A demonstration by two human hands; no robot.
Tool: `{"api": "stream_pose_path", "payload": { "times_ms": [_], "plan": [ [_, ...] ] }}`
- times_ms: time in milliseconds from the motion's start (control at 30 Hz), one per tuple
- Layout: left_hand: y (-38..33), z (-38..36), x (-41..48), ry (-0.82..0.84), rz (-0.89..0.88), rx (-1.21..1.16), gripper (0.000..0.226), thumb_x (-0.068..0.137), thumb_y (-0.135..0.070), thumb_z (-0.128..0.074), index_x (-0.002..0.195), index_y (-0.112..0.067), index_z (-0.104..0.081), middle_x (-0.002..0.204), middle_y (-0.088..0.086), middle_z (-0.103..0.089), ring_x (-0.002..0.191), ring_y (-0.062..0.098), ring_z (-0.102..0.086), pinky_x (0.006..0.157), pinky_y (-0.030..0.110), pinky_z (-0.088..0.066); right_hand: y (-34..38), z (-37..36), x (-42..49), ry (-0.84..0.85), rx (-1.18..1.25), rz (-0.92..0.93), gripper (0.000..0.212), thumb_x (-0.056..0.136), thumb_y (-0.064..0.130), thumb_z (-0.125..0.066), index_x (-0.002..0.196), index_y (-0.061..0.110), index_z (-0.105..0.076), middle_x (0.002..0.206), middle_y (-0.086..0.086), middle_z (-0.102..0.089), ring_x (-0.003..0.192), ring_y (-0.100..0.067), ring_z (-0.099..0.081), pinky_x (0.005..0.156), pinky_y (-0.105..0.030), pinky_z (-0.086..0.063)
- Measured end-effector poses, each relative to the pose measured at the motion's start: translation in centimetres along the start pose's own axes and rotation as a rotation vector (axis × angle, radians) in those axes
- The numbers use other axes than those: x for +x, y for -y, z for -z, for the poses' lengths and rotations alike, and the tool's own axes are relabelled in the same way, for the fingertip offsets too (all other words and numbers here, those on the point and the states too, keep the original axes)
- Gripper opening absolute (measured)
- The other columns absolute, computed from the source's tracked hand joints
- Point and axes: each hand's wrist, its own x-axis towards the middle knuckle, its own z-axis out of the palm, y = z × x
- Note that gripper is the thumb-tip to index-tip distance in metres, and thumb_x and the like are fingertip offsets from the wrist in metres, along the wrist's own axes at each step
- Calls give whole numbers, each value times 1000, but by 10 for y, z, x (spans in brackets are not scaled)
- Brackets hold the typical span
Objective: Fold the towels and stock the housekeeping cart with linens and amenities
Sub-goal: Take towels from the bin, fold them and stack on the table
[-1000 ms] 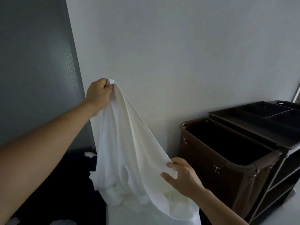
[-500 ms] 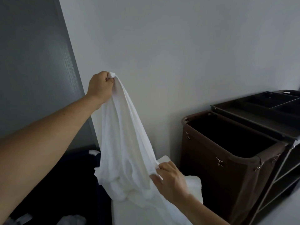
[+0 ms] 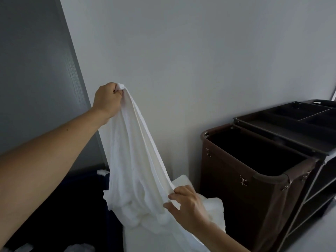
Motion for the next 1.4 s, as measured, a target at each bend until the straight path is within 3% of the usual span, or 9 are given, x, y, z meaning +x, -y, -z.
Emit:
{"api": "stream_pose_path", "payload": {
  "times_ms": [100, 300, 400, 567, 800, 933, 1033, 1233, 1400],
  "plan": [
    [7, 0, 1, 5, 13, 10, 37, 100, -14, -47, 64, -14, -39, 65, -6, -43, 59, 11, -39, 45, 9, -26, -3, -2, -1, -58, -6, 10, 12, 71, 16, -88, 76, 15, -77, 77, 10, -65, 73, -14, -61, 61, -23, -52],
    [30, 5, 2, -13, 37, 50, 25, 102, -18, -45, 99, 2, -60, 94, 9, -59, 89, 26, -53, 67, 25, -33, -33, 18, 3, -200, 87, -213, 15, 69, 12, -90, 80, 17, -80, 83, 27, -61, 74, 1, -62, 70, -14, -52],
    [43, 7, 5, 20, 71, 36, 20, 101, -19, -47, 95, -4, -58, 94, 7, -56, 86, 23, -50, 68, 30, -35, -45, 33, 7, -224, 137, -277, 16, 76, 19, -84, 90, 26, -80, 83, 30, -65, 77, 0, -67, 71, -22, -56],
    [48, 7, 5, 78, 63, 21, 18, 101, -20, -48, 87, -9, -55, 89, 3, -56, 84, 22, -50, 70, 31, -36, -48, 54, 12, -136, 218, -447, 36, 84, 25, -78, 108, 49, -66, 89, 38, -65, 83, 9, -65, 70, 1, -43],
    [48, -4, -4, 128, 140, 45, 28, 99, -17, -50, 72, -9, -50, 70, -1, -49, 64, 17, -44, 54, 27, -32, -56, 76, 22, -71, 4, -560, 16, 93, 27, -67, 82, 38, -65, 68, 23, -62, 68, 3, -59, 58, -7, -33],
    [26, -14, -34, 251, 156, 186, 25, 95, -11, -49, 79, 6, -57, 77, 16, -54, 75, 31, -51, 61, 34, -31, -36, 86, 60, -53, -45, -437, 10, 95, 26, -62, 89, 25, -71, 70, 20, -60, 68, 2, -56, 58, -9, -35],
    [-7, -36, -78, 393, 50, 105, 27, 95, -12, -53, 70, -4, -50, 82, 27, -60, 81, 39, -58, 65, 39, -37, -4, 84, 104, 68, -31, -303, 14, 95, 30, -61, 90, 21, -71, 70, 13, -63, 67, -7, -58, 63, -26, -41],
    [-17, -51, -146, 629, 5, -183, 25, 100, -21, -52, 84, -2, -59, 73, 4, -58, 64, 12, -47, 61, 27, -38, 25, 66, 129, 259, 21, -182, 14, 93, 31, -65, 99, 23, -73, 88, 2, -73, 84, -20, -65, 76, -33, -51],
    [8, -41, -159, 757, 41, -201, 18, 98, -24, -54, 101, -6, -59, 94, 14, -64, 84, 29, -59, 75, 42, -48, 27, 53, 128, 274, 65, -121, 13, 92, 27, -65, 100, 22, -74, 97, 5, -73, 91, -16, -64, 82, -32, -50]
  ]
}}
